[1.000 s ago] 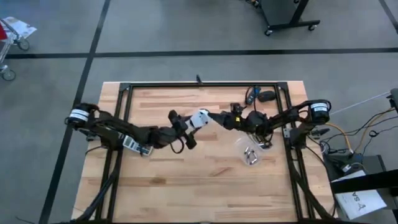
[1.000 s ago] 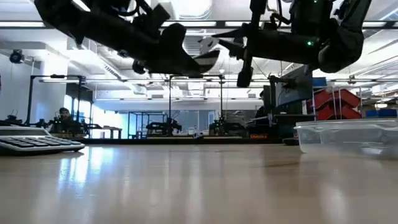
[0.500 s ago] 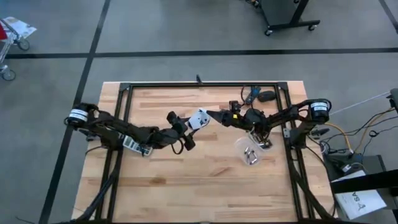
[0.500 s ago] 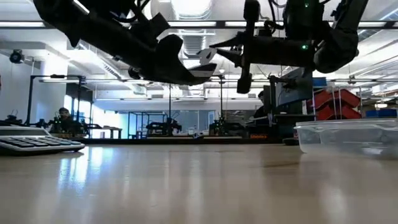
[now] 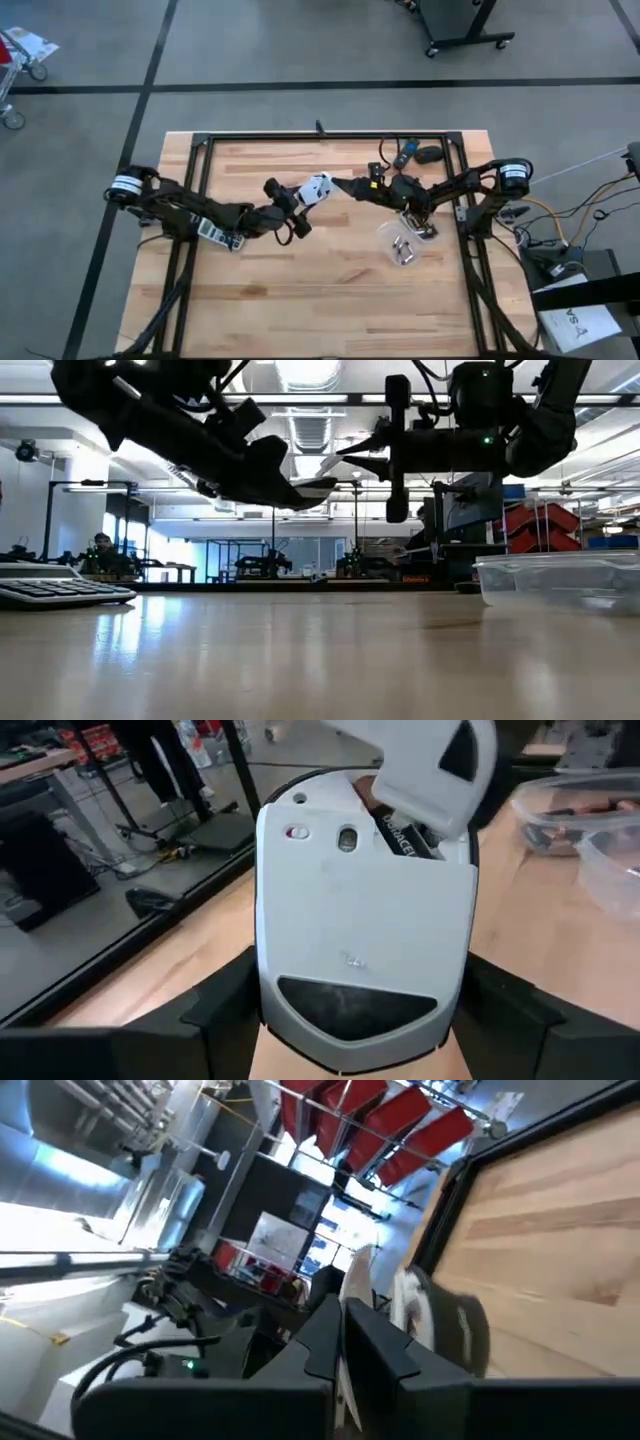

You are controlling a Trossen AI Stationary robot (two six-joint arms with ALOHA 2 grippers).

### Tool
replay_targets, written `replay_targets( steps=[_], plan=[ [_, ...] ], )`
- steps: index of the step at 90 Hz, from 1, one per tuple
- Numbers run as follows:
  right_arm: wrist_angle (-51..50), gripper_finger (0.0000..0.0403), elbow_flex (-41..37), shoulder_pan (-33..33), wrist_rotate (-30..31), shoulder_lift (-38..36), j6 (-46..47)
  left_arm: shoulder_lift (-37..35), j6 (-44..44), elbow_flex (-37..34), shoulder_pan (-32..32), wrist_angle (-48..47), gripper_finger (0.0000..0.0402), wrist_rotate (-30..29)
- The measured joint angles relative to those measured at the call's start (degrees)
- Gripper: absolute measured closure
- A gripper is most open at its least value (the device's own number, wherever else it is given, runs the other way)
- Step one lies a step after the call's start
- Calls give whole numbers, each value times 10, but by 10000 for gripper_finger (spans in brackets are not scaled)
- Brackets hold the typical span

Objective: Insert battery
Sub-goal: Close the black/white mouse battery compartment

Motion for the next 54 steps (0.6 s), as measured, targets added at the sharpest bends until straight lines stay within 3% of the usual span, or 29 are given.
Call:
replay_targets(
  steps=[24, 54],
  plan=[
    [-49, 403, 16, -3, -16, 18, 12, 90, 0, -4, 6, 73, 157, 30],
    [-55, 403, 10, -3, -81, 80, 71, 134, -26, -26, 6, 64, 157, 53]
  ],
)
